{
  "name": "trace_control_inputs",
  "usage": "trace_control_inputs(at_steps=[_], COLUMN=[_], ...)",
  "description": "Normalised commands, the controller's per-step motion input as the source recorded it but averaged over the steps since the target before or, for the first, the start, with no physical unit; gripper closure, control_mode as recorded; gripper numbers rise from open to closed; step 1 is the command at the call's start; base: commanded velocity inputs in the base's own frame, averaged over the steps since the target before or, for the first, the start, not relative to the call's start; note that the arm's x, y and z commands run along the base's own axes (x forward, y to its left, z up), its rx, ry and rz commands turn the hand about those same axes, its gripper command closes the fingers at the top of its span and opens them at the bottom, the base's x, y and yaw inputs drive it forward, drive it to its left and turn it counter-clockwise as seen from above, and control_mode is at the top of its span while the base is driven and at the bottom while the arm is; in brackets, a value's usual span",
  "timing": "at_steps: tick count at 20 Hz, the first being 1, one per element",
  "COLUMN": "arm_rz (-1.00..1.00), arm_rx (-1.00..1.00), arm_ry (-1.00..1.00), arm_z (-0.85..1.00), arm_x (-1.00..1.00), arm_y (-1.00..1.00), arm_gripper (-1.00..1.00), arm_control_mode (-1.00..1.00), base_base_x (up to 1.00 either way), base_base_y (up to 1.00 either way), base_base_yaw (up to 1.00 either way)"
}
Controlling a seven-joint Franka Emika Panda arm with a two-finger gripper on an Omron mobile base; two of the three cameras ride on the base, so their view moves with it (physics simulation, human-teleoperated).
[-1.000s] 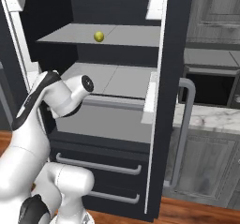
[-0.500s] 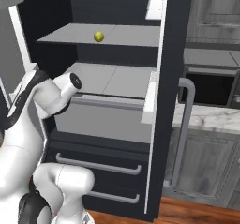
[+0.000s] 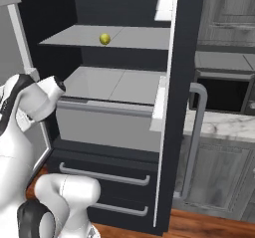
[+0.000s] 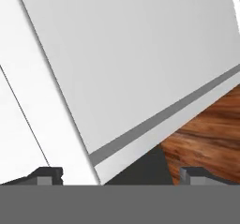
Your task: Retrieve a lemon from the fridge and place it on the cutting board with the fish.
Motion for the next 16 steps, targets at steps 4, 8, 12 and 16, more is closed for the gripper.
trace_control_inputs(at_steps=[4,8,12,16], arm_rz=[0.2,0.09,0.01,0.03], arm_rx=[-0.01,0.0,-0.17,-0.47], arm_ry=[0.0,0.0,0.0,0.0], arm_z=[0.0,0.07,-0.05,-0.25], arm_x=[-0.41,-0.19,-0.01,0.16], arm_y=[0.43,0.05,-0.42,-0.85], arm_gripper=[-1.0,-1.0,-1.0,-1.0], arm_control_mode=[-1.0,-1.0,-1.0,-1.0], base_base_x=[0.0,0.0,0.0,0.0], base_base_y=[0.0,0.0,0.0,0.0], base_base_yaw=[0.0,0.0,0.0,0.0])
